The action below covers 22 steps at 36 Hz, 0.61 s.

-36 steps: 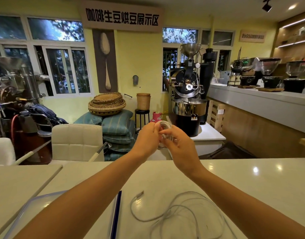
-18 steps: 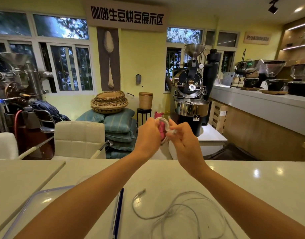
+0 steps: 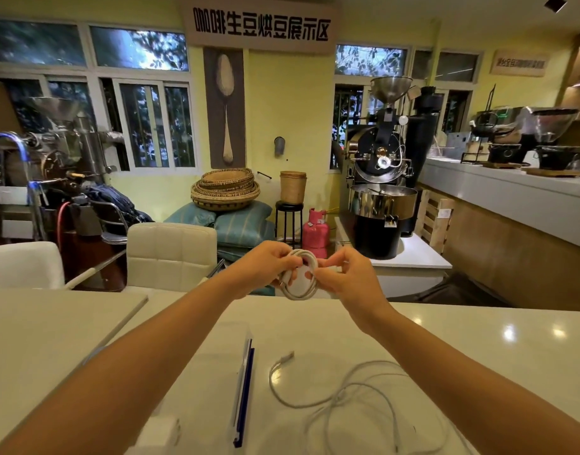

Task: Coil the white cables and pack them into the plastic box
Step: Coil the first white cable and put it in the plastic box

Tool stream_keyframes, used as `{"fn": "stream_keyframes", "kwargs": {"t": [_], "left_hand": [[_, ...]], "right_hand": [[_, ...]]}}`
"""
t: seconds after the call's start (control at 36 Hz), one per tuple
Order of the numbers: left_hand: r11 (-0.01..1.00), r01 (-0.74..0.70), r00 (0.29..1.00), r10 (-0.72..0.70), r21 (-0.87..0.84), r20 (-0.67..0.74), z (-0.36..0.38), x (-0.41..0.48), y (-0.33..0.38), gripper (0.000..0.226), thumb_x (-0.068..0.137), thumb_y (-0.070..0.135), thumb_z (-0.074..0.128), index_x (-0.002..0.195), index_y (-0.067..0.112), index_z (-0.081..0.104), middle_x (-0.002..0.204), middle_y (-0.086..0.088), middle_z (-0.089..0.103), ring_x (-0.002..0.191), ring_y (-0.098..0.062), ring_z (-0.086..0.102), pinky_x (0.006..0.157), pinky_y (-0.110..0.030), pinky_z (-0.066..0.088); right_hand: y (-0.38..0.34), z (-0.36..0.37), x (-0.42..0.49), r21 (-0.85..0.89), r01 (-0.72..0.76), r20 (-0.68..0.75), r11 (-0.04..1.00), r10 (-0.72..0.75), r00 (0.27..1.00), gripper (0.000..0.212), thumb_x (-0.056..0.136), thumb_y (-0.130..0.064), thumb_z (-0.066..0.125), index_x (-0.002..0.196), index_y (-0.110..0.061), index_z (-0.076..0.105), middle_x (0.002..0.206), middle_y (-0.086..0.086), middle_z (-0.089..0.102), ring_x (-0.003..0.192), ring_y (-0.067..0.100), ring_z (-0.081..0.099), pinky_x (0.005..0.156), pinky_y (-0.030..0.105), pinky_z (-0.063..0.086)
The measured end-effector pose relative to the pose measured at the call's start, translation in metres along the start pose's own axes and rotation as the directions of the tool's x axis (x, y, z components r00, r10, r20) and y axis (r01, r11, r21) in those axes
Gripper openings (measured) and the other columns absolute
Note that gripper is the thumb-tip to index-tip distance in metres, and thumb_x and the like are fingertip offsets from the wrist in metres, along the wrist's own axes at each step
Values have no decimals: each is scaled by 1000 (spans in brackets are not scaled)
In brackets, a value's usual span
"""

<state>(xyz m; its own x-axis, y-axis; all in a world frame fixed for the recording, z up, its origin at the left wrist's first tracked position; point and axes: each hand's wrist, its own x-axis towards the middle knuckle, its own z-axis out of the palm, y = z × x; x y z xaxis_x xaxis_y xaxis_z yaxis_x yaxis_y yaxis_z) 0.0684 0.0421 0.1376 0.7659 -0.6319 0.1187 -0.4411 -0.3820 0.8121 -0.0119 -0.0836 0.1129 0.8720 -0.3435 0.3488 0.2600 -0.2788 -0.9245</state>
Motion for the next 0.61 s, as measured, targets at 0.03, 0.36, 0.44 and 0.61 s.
{"fn": "stream_keyframes", "kwargs": {"t": [0.03, 0.36, 0.44, 0.61], "left_hand": [[1000, 1, 1000, -1, 18, 0, -2, -2, -4, 19, 92, 18, 48, 76, 11, 56, 69, -4, 57, 63, -14, 52, 63, -25, 46], [924, 19, 992, 31, 383, -123, -28, -18, -49, 19, 91, 20, 49, 95, 7, 62, 82, -11, 64, 66, -16, 53, 63, -27, 43], [873, 51, 987, 29, 485, -157, -33, -23, -60, 23, 92, 20, 47, 86, 6, 64, 73, -9, 58, 65, -18, 50, 60, -27, 38], [838, 159, 978, -61, 522, -200, -42, -34, -87, 29, 92, 20, 48, 81, 0, 66, 70, -11, 59, 67, -22, 54, 73, -40, 50]], "right_hand": [[1, 4, 0, -14, -4, 3, 1000, 4, 1000, 23, 76, -2, 66, 69, -15, 48, 101, 31, 60, 95, 43, 62, 83, 51, 54], [21, 59, 4, -76, -38, 133, 996, 48, 990, 20, 77, -1, 61, 69, -20, 61, 89, 23, 66, 94, 39, 63, 85, 48, 51], [27, 72, 4, -69, -70, 188, 995, 82, 979, 19, 80, 0, 58, 77, -16, 67, 89, 12, 65, 96, 34, 64, 90, 45, 52], [41, 100, 7, -126, -103, 270, 987, 135, 953, 17, 81, -1, 58, 93, -13, 59, 102, 13, 65, 100, 28, 63, 91, 41, 52]]}}
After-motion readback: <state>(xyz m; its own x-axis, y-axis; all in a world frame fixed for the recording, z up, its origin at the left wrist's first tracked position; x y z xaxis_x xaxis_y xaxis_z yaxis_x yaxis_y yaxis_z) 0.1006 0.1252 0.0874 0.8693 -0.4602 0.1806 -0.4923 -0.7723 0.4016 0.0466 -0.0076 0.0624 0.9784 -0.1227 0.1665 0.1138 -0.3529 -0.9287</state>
